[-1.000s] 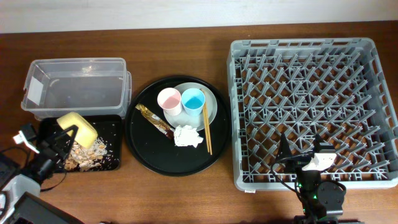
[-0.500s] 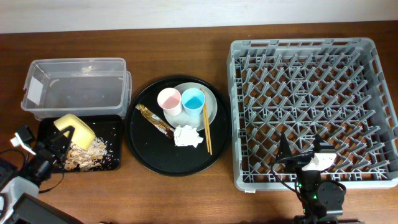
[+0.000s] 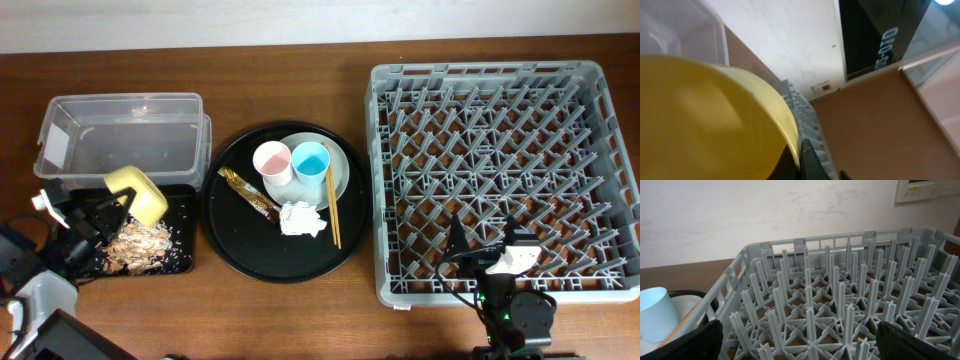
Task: Sort waste into correct bins and load items into the dishwasher rack
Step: 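Return the yellow bowl to the round tray and release it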
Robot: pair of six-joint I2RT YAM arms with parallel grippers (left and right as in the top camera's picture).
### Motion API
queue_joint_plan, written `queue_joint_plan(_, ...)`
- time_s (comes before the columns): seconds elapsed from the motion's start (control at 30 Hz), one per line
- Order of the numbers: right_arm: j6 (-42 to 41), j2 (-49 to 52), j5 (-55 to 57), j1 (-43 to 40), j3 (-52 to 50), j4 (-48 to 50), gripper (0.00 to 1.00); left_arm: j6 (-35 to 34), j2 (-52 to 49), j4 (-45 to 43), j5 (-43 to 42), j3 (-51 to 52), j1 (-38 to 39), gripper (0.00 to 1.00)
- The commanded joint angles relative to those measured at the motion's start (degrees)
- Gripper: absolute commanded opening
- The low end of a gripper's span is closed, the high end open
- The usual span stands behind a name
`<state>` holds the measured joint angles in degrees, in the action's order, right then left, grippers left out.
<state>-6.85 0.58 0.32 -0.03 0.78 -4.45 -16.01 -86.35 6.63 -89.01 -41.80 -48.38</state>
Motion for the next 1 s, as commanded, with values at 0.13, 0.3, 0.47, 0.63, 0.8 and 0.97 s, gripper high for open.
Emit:
queue_joint_plan(0.13,0.42,-0.37,0.09,-0.35,-0.46,-0.2,0.98,-2.19,2.12,6.1,0.87,0.42,10.86,0.0)
queue_joint_plan(0.3,0.42,-0.37,0.09,-0.37,-0.46,-0.2,0.98,-6.12,8.92,8.74,26.86,0.39,33.33,0.0)
queue_joint_plan(0.47,0.42,-0.37,0.09,-0.37,-0.46,-0.2,0.98,-6.73,14.71,17.88,60.85,0.39,56.94,0.0)
queue_joint_plan(0.63,0.42,-0.37,0.09,-0.37,-0.46,-0.2,0.98,-6.73,14.69,26.53,85.59,0.39,70.86,0.0)
queue_joint_plan(0.8,0.42,-0.37,0.09,-0.35,-0.46,-0.2,0.98,-6.71,14.69,27.3,93.59,0.42,74.25,0.0)
queue_joint_plan(0.97,0.42,-0.37,0.09,-0.35,-0.46,-0.2,0.98,-6.71,14.69,27.8,93.55,0.42,74.25,0.14)
